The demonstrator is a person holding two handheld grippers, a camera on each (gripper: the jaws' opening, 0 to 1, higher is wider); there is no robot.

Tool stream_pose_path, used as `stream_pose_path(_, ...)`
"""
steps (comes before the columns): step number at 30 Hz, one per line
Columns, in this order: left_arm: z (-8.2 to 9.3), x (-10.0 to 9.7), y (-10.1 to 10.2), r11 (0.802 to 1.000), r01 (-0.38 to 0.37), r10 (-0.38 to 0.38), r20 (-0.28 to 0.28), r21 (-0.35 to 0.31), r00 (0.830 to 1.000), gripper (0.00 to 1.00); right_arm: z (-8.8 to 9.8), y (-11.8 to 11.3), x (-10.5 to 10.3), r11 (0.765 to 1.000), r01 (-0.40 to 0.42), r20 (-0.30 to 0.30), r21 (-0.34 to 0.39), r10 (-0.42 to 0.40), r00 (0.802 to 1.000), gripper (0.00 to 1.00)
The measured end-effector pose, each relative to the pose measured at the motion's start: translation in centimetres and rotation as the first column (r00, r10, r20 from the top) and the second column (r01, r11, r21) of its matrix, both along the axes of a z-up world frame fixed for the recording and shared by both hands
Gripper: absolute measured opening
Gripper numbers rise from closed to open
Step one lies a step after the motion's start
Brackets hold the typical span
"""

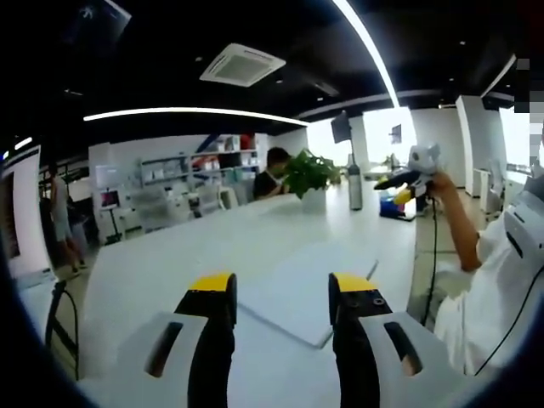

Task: Grasp the top corner of one sheet in the document stack and pull a single sheet out from the document stack, separating that one sheet from the rest and lifting it clear until the single sheet is fully removed from the stack

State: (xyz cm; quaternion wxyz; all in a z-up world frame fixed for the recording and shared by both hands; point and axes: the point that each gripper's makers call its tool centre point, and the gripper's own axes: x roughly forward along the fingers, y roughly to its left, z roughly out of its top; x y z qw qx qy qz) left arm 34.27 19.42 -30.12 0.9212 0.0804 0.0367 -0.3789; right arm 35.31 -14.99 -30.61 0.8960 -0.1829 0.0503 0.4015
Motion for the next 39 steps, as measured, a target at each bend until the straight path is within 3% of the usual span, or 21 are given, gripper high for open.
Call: stream_pose_path(39, -0.12, 0.02, -0.37, 1.0, 0.004, -0.004, 0.004, 0.016, 1.0, 0.44, -0.02, -0.17, -0.09, 1.0, 0.007, 0.001, 0.005, -0.007, 1.0, 0.45)
